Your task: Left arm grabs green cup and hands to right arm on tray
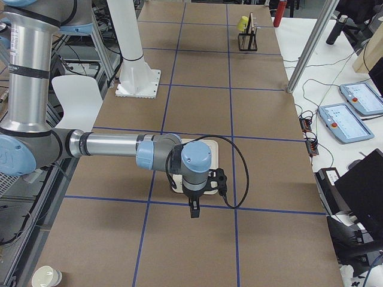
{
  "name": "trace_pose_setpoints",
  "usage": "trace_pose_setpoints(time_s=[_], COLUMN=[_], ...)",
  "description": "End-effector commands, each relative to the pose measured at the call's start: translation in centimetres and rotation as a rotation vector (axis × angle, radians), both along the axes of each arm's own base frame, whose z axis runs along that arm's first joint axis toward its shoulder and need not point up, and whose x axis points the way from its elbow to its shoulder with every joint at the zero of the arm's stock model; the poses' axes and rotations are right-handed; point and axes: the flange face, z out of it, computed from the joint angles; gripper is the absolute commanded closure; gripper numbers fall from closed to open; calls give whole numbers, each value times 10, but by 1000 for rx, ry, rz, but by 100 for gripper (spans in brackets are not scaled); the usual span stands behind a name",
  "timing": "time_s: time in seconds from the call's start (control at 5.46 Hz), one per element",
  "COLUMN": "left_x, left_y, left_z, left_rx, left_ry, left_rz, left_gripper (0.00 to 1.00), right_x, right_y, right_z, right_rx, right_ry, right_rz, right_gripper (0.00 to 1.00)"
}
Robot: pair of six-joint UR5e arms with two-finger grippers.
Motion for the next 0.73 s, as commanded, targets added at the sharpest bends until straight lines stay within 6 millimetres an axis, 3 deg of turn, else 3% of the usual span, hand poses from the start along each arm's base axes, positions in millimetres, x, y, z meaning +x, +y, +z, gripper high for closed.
trace_pose_setpoints(time_s=[0.0,0.55], left_x=[0,0], left_y=[4,4], left_z=[1,-5], left_rx=[-3,9], left_ry=[0,-1], left_rz=[0,0], left_gripper=[0,0], right_x=[0,-1], right_y=[0,-1], right_z=[-1,-1], right_rx=[2,-1], right_ry=[0,-2], right_rz=[0,1], right_gripper=[0,0])
